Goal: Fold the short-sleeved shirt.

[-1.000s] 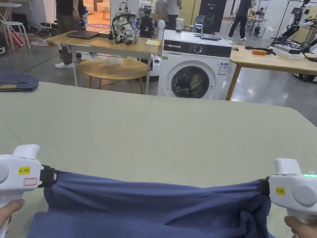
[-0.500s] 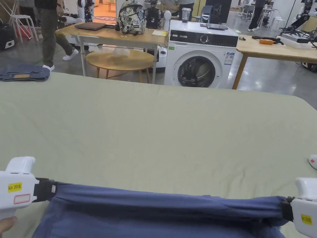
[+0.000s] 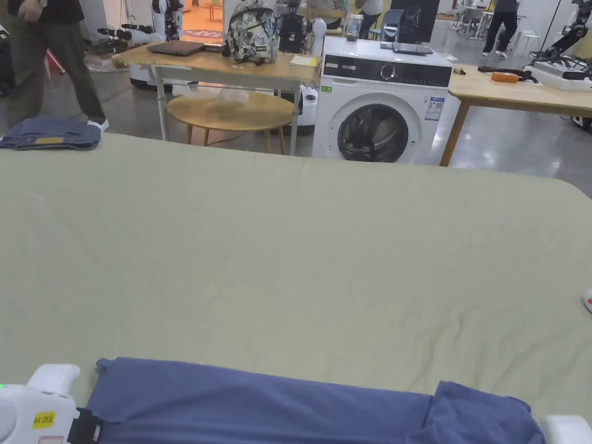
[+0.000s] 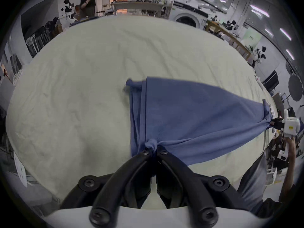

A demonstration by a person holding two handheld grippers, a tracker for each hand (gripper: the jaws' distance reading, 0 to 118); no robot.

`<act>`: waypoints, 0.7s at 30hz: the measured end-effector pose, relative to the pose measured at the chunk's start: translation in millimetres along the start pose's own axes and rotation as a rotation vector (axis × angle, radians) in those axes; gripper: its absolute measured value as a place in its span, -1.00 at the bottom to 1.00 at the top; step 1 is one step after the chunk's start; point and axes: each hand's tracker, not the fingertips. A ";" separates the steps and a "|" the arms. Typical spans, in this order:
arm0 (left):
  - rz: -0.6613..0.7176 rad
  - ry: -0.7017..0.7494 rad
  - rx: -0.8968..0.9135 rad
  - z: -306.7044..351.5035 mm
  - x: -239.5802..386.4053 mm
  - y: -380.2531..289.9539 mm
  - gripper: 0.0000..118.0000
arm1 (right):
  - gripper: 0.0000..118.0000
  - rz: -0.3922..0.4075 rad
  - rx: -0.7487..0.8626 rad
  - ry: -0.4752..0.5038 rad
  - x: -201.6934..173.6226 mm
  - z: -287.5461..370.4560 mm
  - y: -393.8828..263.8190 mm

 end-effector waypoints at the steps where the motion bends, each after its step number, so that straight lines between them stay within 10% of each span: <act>1: 0.016 -0.005 0.019 1.7 -1.4 0.0 -1.00 | -1.00 0.002 0.003 0.001 -1.6 -2.7 -1.5; 4: 0.024 -0.015 0.020 5.6 -1.5 1.8 -1.00 | -0.83 0.041 0.037 -0.032 -4.9 0.7 -2.0; 7: -0.017 0.015 0.060 14.4 8.9 7.3 -0.92 | 0.00 0.046 0.062 -0.105 -3.7 17.5 2.7; 12: -0.041 0.050 0.233 39.1 31.5 25.3 -0.45 | 0.17 -0.047 0.189 -0.067 5.8 57.9 18.4; 21: -0.074 0.024 0.492 64.0 74.7 52.3 -0.43 | 0.17 -0.124 0.505 -0.001 -43.9 107.8 41.3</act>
